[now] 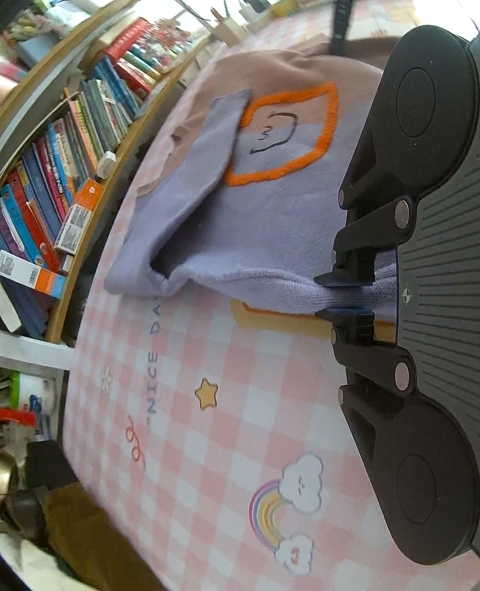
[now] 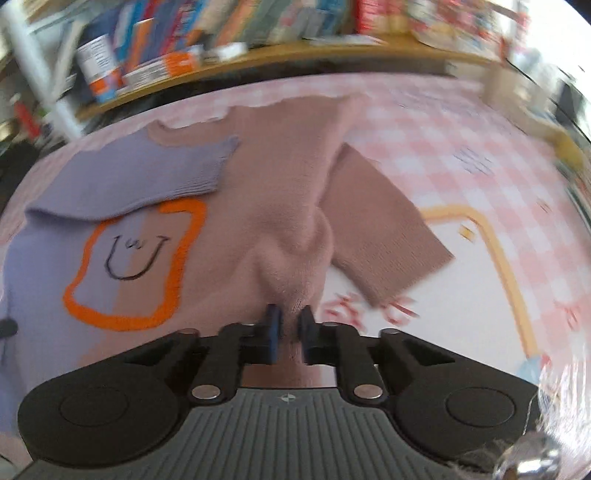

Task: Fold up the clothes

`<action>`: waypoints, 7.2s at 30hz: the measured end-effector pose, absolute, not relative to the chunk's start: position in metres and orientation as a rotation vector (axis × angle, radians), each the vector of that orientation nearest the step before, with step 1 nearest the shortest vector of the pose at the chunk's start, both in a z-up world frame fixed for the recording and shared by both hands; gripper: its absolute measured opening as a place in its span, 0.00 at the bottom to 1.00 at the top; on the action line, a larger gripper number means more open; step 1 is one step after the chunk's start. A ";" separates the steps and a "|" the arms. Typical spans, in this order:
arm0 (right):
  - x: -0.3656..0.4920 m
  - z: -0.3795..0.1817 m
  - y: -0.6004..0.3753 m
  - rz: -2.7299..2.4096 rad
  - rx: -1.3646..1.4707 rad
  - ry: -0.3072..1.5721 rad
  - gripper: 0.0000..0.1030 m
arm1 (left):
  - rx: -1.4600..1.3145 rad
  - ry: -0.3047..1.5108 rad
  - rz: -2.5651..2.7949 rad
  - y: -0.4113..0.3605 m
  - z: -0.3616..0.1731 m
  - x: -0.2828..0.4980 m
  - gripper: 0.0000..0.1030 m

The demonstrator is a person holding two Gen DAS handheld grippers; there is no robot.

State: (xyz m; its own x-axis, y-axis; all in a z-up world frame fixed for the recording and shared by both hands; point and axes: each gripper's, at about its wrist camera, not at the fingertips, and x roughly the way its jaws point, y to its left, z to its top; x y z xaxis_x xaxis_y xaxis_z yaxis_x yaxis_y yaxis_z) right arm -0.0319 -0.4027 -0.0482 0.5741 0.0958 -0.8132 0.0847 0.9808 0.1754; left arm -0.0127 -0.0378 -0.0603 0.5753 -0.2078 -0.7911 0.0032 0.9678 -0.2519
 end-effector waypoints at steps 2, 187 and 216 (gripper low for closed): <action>-0.027 -0.044 -0.398 0.089 0.228 0.954 0.09 | -0.238 0.946 -0.099 -0.036 -0.060 -0.017 0.09; -0.050 -0.062 -0.441 -0.098 0.051 0.940 0.12 | 0.035 0.704 0.109 0.030 -0.001 0.028 0.42; -0.070 -0.054 -0.433 -0.171 0.173 0.944 0.09 | -0.163 0.896 -0.211 -0.066 -0.072 0.011 0.04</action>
